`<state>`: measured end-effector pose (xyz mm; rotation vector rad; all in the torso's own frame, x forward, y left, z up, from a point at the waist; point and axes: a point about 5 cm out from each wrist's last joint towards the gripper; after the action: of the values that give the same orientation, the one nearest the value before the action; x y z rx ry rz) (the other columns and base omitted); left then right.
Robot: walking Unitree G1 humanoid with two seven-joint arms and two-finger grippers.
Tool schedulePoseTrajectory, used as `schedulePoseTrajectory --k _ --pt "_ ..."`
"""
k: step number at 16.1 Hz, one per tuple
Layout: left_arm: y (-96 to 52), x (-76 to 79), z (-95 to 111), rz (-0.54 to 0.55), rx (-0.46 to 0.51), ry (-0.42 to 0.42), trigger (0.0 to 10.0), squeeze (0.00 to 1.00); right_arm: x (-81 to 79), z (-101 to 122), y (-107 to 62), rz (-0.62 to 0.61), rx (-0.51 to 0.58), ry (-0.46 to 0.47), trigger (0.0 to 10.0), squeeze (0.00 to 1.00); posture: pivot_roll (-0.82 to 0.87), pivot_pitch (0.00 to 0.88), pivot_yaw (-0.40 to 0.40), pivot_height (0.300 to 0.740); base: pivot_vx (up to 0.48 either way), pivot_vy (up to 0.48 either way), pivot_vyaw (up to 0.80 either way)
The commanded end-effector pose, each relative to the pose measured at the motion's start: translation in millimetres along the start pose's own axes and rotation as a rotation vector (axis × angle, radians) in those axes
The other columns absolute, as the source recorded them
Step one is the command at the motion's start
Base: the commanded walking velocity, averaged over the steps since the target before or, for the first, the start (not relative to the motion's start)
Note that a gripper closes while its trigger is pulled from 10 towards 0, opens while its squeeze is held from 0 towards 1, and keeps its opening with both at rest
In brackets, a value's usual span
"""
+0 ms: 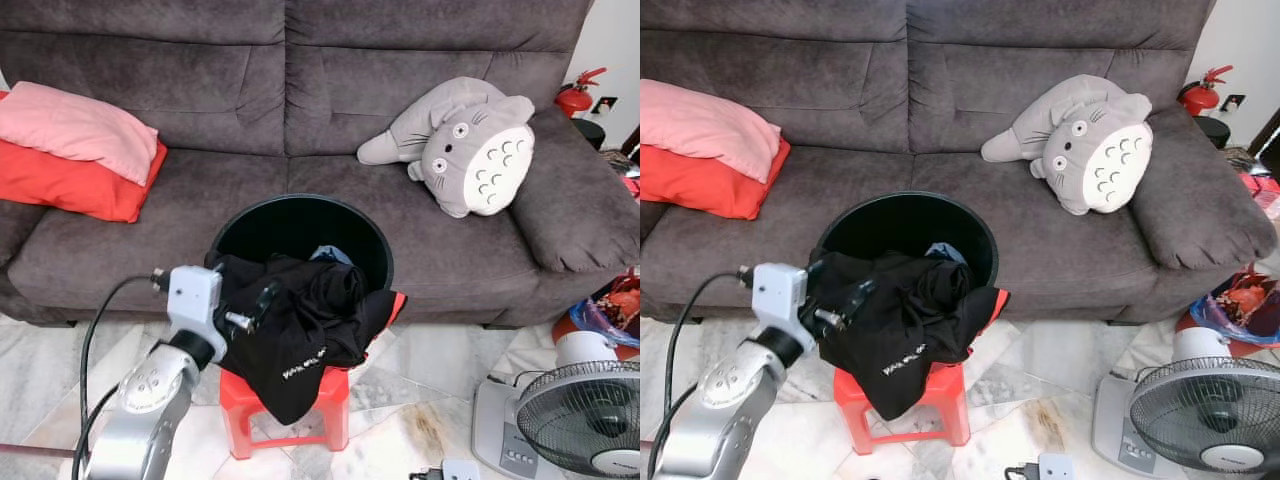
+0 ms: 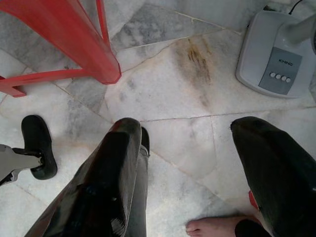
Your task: Hang hanger
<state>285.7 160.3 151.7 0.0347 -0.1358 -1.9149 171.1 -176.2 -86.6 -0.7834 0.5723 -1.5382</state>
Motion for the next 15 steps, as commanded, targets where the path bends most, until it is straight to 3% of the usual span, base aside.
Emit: schedulePoseTrajectory --k 1,3,4,5,15 --pt "-0.5 0.9 -7.2 -0.006 -0.032 0.010 10.0 1.00 0.3 -10.6 -3.0 -0.004 -0.033 -0.001 10.0 0.00 -0.03 0.187 -0.017 0.740 0.000 0.000 0.00" --pt "1.2 -0.7 -11.3 0.006 -0.055 0.028 10.0 1.00 -0.7 -10.4 -3.1 -0.004 -0.031 -0.003 10.0 0.00 -0.03 0.187 -0.017 0.740 0.000 0.000 0.00" --pt "1.5 -2.1 -13.6 0.011 -0.067 0.047 10.0 0.05 -0.9 -10.6 -3.2 -0.003 -0.030 -0.004 10.0 0.00 -0.03 0.187 -0.017 0.740 0.000 0.000 0.00" --pt "2.5 -4.7 -17.8 0.021 -0.088 0.085 10.0 0.00 -1.2 -10.9 -3.4 -0.002 -0.029 -0.008 10.0 0.00 -0.03 0.190 -0.017 0.740 0.000 0.000 0.00" --pt "1.0 -12.7 -32.9 0.079 -0.182 0.137 10.0 0.00 -2.8 -8.2 -2.9 0.006 -0.014 -0.036 10.0 0.00 -0.04 0.210 -0.020 0.740 0.000 0.000 0.00"
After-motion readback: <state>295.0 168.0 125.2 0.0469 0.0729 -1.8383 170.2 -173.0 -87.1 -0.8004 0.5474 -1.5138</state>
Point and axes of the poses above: a point about 5 cm out from each wrist's last joint towards the gripper, its own y axis pointing out of the wrist towards the gripper, its own z axis along the axis of the wrist's last joint, x = y × z, and after that the axes turned 4 degrees about -y, right-handed
